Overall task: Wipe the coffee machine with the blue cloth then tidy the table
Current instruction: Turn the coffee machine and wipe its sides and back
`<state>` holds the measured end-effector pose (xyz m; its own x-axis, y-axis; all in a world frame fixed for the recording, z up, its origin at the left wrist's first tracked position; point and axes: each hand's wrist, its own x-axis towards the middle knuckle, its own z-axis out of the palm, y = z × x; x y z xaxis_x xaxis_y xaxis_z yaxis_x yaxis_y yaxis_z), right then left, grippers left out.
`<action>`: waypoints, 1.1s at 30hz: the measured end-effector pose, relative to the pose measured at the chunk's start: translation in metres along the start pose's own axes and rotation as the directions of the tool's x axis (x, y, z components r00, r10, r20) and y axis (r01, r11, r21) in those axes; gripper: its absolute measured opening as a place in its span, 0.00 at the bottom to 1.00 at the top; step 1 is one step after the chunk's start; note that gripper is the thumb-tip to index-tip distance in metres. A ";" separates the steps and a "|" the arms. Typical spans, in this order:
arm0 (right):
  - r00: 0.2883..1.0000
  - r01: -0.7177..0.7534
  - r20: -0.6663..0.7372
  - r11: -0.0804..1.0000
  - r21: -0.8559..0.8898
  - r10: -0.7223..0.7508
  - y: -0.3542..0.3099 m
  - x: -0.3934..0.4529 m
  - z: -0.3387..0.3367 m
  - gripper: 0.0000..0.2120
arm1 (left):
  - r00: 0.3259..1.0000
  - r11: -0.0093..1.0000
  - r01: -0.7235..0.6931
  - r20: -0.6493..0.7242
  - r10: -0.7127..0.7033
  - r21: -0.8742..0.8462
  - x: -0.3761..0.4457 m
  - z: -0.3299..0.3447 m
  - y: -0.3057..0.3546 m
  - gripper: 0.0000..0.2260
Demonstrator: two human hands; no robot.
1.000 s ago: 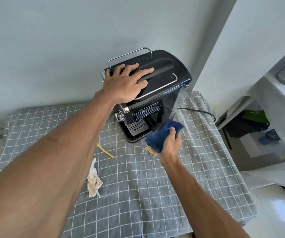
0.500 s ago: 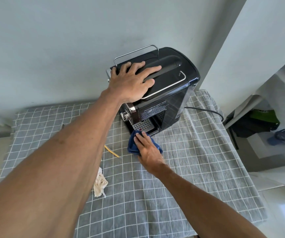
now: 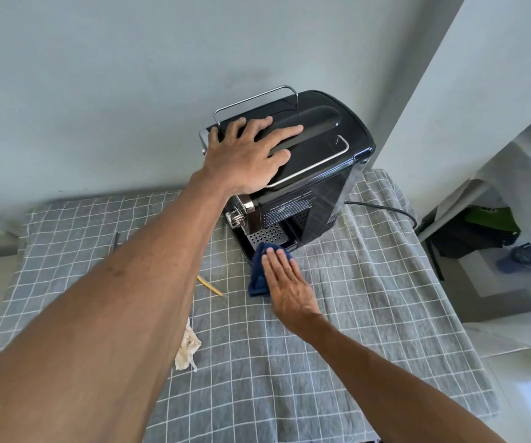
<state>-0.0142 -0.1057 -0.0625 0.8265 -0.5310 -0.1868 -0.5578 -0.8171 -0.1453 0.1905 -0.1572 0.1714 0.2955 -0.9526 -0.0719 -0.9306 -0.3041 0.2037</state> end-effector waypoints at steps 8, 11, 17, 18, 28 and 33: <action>0.945 -0.327 0.016 0.940 0.097 0.328 -0.012 0.013 -0.017 0.36 | 1.000 1.000 0.005 0.003 -0.005 0.014 0.002 0.001 0.000 0.20; 0.944 -0.331 0.020 0.942 0.065 0.330 -0.005 0.017 -0.025 0.35 | 1.000 1.000 0.008 0.002 -0.008 0.020 0.002 0.001 0.001 0.20; 0.955 -0.295 0.039 0.954 0.049 0.293 0.004 0.011 -0.021 0.38 | 1.000 1.000 0.010 0.005 -0.010 0.009 0.001 0.000 0.001 0.20; 0.955 -0.295 0.040 0.955 0.038 0.293 0.007 0.007 -0.019 0.38 | 1.000 1.000 0.008 0.003 -0.008 0.010 0.000 0.000 0.001 0.20; 0.959 -0.278 0.089 0.955 0.107 0.270 0.013 0.026 -0.028 0.39 | 1.000 0.999 -0.007 -0.005 0.008 0.049 0.000 -0.001 0.001 0.20; 0.963 -0.263 0.097 0.959 0.109 0.253 0.019 0.010 -0.016 0.42 | 1.000 0.999 -0.005 -0.008 0.005 0.050 -0.001 -0.001 0.001 0.20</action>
<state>-0.0152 -0.1302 -0.0513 0.6470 -0.6961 -0.3112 -0.7604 -0.6190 -0.1963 0.1891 -0.1567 0.1724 0.2925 -0.9542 -0.0630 -0.9416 -0.2988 0.1551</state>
